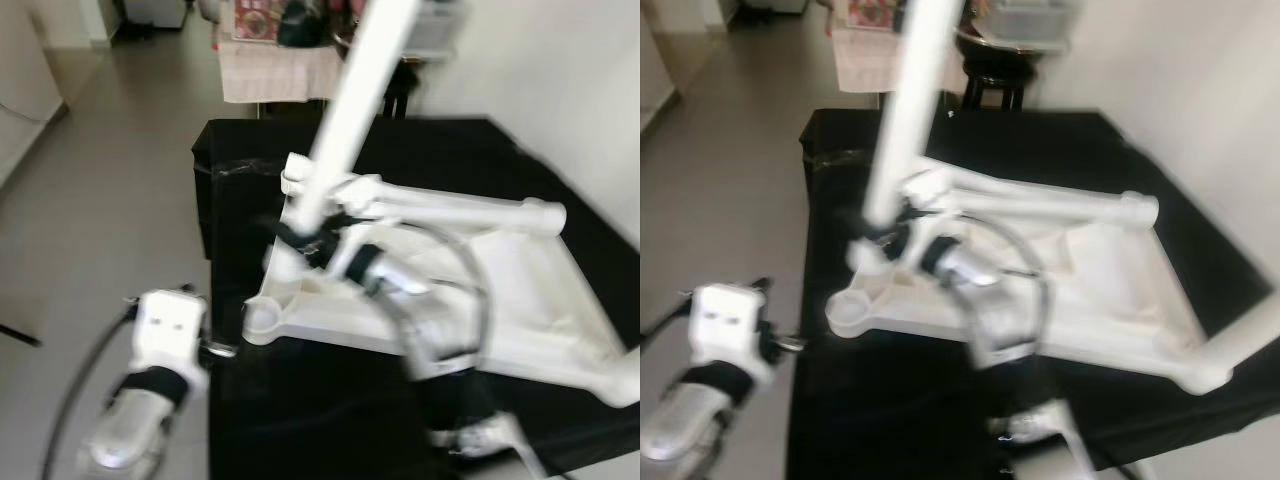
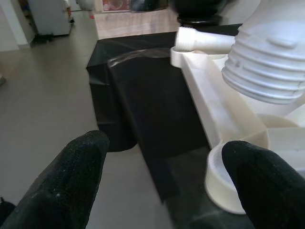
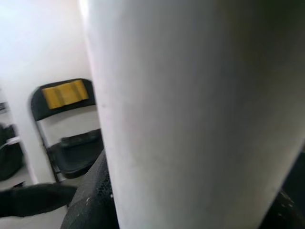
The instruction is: Building children table
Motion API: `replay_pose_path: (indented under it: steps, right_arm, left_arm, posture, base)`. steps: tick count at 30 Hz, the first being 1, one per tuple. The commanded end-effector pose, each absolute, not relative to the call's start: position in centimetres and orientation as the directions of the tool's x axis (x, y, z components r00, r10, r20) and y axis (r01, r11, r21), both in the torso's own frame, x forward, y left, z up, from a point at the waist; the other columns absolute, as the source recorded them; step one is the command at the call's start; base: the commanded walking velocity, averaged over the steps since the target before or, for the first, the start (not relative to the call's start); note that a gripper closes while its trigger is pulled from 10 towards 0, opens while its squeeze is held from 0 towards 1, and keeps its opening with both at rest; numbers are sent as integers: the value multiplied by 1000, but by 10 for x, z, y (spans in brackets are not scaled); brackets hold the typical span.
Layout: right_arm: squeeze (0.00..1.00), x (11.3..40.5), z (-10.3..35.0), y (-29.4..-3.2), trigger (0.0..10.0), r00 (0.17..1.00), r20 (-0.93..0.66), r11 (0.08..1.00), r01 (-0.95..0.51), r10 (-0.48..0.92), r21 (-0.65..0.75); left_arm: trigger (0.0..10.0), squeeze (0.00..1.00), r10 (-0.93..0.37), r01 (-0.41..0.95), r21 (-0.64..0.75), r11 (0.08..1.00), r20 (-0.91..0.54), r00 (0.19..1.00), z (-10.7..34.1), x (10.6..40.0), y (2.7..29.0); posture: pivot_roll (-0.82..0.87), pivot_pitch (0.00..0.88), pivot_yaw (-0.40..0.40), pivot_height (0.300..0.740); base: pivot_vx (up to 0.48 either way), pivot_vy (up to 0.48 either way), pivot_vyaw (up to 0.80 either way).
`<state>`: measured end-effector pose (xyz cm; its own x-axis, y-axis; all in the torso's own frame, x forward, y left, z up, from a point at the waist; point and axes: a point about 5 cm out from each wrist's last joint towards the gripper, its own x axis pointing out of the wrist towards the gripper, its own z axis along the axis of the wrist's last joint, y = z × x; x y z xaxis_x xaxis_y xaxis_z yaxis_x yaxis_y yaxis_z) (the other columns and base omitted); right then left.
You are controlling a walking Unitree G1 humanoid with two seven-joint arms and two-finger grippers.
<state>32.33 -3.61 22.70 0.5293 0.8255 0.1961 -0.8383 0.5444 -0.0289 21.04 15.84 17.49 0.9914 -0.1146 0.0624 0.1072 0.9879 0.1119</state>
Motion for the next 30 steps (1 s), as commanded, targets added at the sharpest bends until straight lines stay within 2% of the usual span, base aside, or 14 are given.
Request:
replay_pose_path:
  steps: [1, 7, 10, 15, 17, 22, 23, 24, 30]
  right_arm:
    - [0, 323, 228, -44, 10000, 529, 195, 547, -836, 826, -49]
    - [0, 323, 225, -50, 10000, 477, 153, 493, -865, 866, -96]
    - [0, 325, 224, -53, 10000, 438, 117, 450, -888, 891, -99]
    - [0, 327, 222, -55, 10000, 419, 106, 427, -902, 902, -66]
    - [0, 330, 221, -58, 10000, 412, 91, 418, -907, 907, -59]
    - [0, 338, 220, -61, 10000, 416, 77, 420, -905, 906, -65]
    - [0, 345, 224, -62, 10000, 453, 107, 460, -886, 885, -58]
    - [0, 351, 229, -64, 10000, 489, 135, 498, -866, 862, -43]
    - [0, 358, 240, -70, 10000, 517, 193, 536, -842, 834, -58]
  left_arm:
    - [10000, 0, -126, 122, 123, 985, 24, 992, 169, 209, 156]
    - [10000, 0, -51, 58, 171, 984, -44, 998, 156, 201, 165]
    - [10000, 0, -10, 29, 187, 982, -105, 994, 147, 186, 167]
    - [10000, 0, -57, 84, 191, 978, -143, 988, 144, 173, 159]
    - [10000, 0, -109, 140, 214, 967, -148, 983, 146, 164, 152]
    - [10000, 0, -156, 188, 279, 942, -134, 979, 150, 157, 148]
    - [10000, 0, -160, 191, 299, 935, -124, 979, 151, 157, 147]
    - [10000, 0, -160, 189, 325, 927, -114, 981, 153, 157, 147]
    - [10000, 0, -160, 186, 366, 912, -101, 982, 157, 154, 150]
  posture:
    - [-18, 109, -105, 740]
    - [-17, 116, -101, 740]
    - [-11, 153, -102, 740]
    - [-8, 168, -103, 740]
    - [2, 212, -102, 740]
    - [8, 236, -101, 740]
    - [13, 253, -101, 740]
    - [18, 268, -102, 740]
    - [23, 293, -95, 740]
  base:
    - [0, 0, 0]
    - [0, 0, 0]
    - [0, 0, 800]
    - [0, 0, 800]
    - [0, 0, 800]
    - [0, 0, 800]
    - [0, 0, 800]
    - [0, 0, 0]
    - [0, 0, 0]
